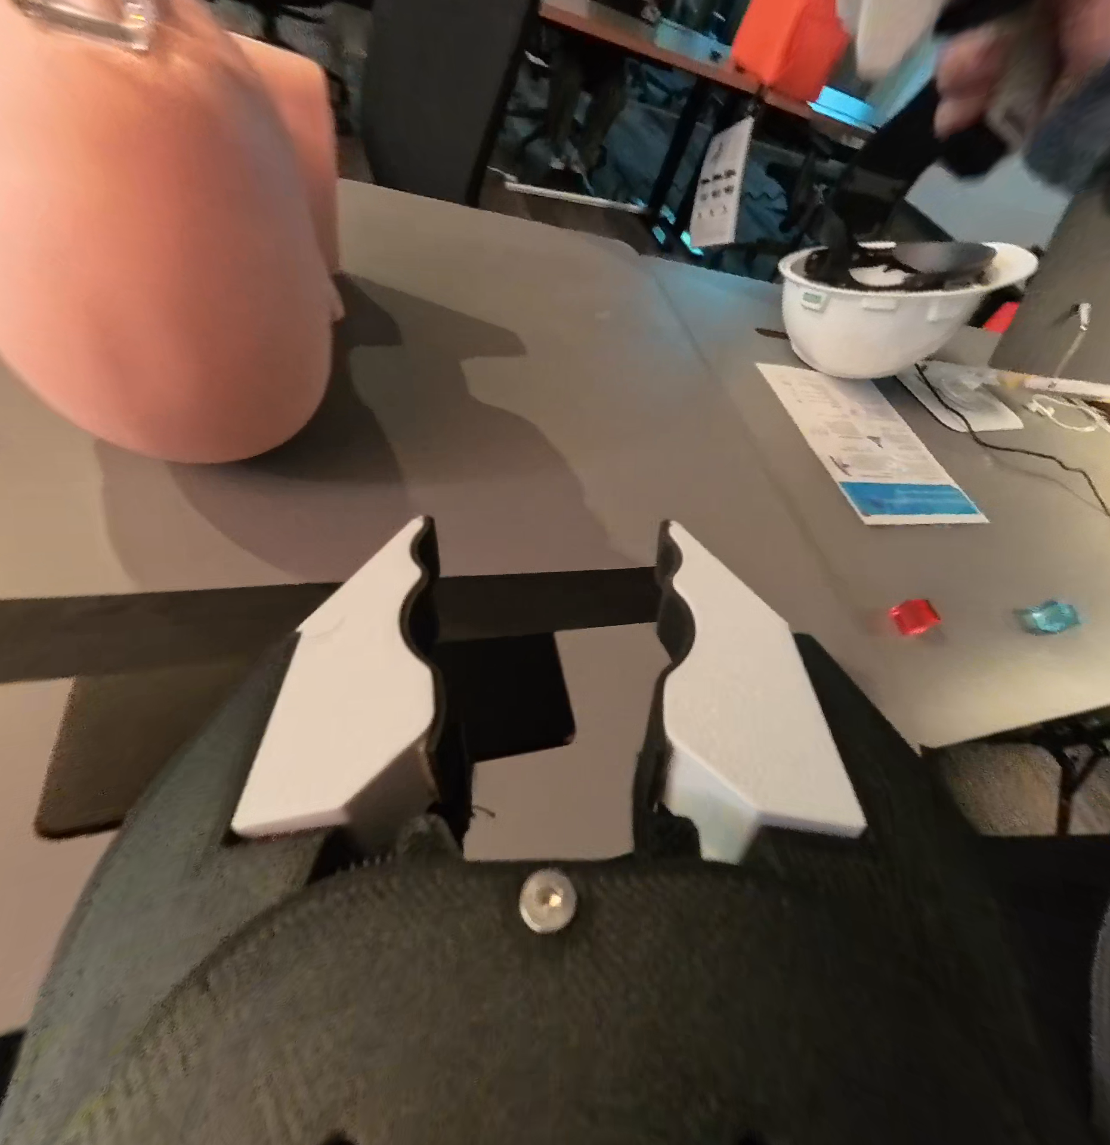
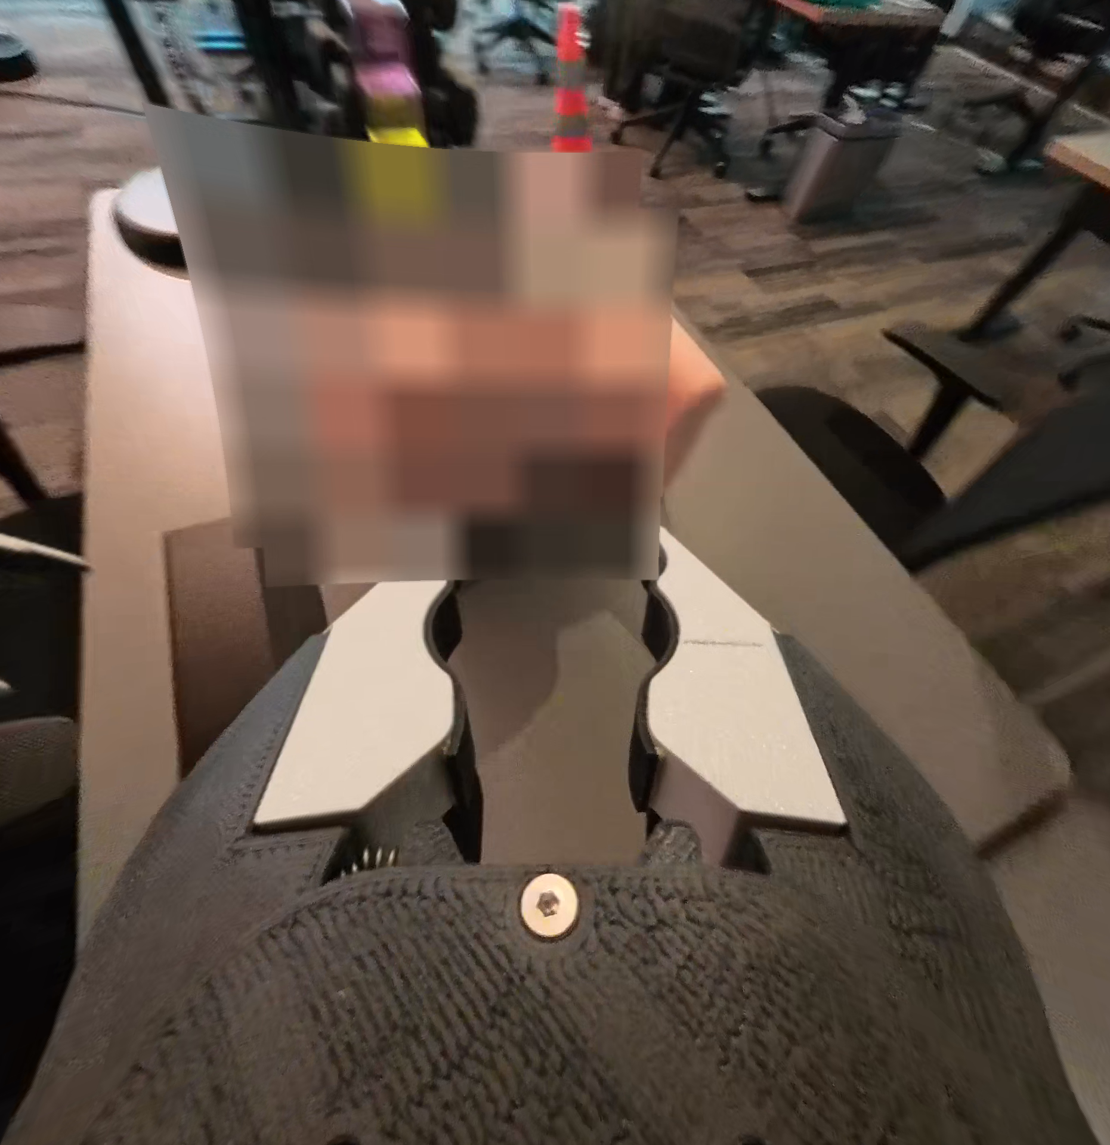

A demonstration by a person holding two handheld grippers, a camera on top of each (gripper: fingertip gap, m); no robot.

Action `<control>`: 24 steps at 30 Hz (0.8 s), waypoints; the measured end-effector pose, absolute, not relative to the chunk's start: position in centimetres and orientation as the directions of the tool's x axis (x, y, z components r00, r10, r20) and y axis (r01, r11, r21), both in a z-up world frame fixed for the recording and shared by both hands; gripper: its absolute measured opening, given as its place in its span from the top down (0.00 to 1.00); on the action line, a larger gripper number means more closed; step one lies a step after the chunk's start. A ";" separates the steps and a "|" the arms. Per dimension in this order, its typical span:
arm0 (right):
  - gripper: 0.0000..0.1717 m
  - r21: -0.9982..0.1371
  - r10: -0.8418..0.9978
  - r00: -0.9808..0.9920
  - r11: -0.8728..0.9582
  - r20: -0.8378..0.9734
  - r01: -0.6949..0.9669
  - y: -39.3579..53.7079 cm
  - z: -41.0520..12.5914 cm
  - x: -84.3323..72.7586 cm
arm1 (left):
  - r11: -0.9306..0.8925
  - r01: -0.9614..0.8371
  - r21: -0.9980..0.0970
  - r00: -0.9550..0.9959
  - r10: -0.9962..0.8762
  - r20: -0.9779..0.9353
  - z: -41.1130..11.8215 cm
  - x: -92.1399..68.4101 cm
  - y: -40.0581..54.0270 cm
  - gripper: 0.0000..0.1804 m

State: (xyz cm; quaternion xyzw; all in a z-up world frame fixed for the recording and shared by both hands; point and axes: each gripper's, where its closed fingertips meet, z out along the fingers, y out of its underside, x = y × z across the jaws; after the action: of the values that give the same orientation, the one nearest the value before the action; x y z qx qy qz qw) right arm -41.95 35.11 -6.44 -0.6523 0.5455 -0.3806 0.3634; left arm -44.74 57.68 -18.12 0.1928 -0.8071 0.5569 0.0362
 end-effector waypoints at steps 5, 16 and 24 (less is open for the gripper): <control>0.78 -0.851 -0.981 -0.193 0.100 0.001 -0.516 30.1 -15.3 -54.7 | 0.368 -0.323 -0.872 -0.946 -0.141 0.291 -18.1 -47.5 53.3 0.61; 0.81 -0.801 -0.461 -0.887 0.529 0.006 -0.281 25.0 -25.9 -87.7 | 0.490 -0.193 -0.850 -0.950 0.123 0.287 -18.7 -54.8 45.7 0.61; 0.74 -0.732 -0.332 -0.941 0.625 0.065 -0.271 28.2 -31.9 -96.1 | 0.536 -0.112 -0.837 -0.927 0.248 0.283 -19.1 -59.3 43.0 0.61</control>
State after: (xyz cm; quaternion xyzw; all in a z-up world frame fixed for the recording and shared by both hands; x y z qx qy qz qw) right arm -96.09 28.21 -31.92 -0.1673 0.9005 -0.3995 0.0380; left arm -59.35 43.02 -19.11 -0.0395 -0.8560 0.4802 0.1874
